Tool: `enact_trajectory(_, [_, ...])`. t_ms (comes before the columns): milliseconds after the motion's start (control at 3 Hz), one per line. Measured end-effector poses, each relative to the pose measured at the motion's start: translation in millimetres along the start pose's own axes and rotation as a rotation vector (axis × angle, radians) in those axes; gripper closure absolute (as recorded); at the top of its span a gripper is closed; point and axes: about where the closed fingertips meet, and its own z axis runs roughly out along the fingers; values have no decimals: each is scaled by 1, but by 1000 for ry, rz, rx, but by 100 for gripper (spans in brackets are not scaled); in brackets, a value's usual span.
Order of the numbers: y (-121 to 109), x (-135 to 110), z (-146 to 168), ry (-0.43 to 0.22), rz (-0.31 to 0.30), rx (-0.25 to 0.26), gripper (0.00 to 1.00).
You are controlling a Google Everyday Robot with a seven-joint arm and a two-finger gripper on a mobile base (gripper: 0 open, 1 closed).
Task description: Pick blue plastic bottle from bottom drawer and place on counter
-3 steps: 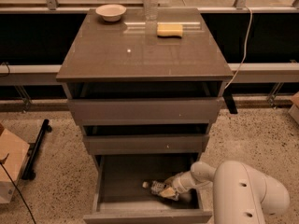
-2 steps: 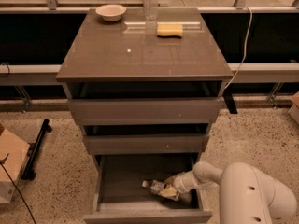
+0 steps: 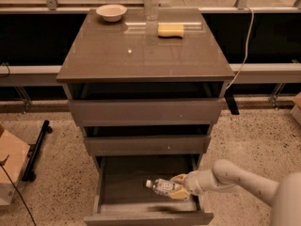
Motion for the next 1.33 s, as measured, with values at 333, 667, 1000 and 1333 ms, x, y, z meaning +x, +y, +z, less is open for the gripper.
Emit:
enact_trajectory(333, [41, -47, -59, -11, -125, 1, 100])
enact_trajectory(667, [66, -112, -132, -3, -297, 27, 100])
enact_trajectory(1000, [69, -174, -194, 20, -458, 85, 100])
enact_trajectory(1333, [70, -236, -257, 42, -600, 162, 100])
